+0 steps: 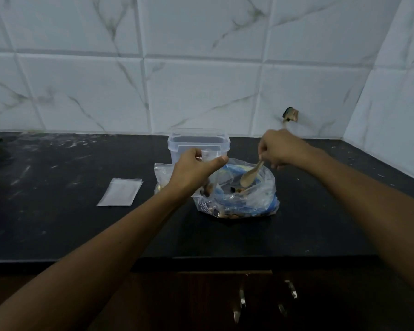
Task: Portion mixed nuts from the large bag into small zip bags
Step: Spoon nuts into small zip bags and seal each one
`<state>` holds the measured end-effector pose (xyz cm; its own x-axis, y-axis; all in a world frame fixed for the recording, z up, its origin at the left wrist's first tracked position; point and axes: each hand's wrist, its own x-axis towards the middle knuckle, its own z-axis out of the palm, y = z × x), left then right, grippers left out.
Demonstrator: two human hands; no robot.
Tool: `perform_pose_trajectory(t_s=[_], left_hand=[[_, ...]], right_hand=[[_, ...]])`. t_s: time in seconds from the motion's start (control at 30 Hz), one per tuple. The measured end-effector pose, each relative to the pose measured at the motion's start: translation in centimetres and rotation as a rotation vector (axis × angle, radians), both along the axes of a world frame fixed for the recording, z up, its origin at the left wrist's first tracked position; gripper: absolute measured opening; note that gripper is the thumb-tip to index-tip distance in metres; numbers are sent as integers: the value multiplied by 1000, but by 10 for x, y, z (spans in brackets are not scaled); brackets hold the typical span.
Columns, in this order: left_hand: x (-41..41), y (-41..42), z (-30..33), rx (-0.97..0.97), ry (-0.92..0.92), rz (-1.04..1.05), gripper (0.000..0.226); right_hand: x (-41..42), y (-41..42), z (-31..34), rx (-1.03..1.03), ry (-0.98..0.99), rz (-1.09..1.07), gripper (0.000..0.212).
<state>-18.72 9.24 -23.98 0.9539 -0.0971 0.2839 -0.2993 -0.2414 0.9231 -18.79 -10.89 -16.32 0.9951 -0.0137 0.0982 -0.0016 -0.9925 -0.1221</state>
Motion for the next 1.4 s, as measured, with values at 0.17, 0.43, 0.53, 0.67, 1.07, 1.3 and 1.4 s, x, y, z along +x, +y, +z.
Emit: perform_pose_trajectory(t_s=[0.17,0.43,0.53,0.67,1.07,1.3,1.4], left_hand=[[-2,-3,0,-20,69,-54,39],[1,-7,-5,-20,70,-28,38],[1,-9,-7,-46,85,-43,35],[0,-9,-10,-46,78,-34,38],[4,-7,-16,-41,105,-20,44],[5,-8,-18,-17,99,-11,45],[3,-8,-18,-51,94,-18,53]], right_hand=[[9,7,-32,81,63,21,15],[14,24,-41,210,204,134,14],[16,29,-47,278,245,180,15],[21,18,-48,329,269,172,14],[30,14,-63,453,405,314,15],[34,11,-69,347,362,452,15],[43,5,-71,332,274,447,16]])
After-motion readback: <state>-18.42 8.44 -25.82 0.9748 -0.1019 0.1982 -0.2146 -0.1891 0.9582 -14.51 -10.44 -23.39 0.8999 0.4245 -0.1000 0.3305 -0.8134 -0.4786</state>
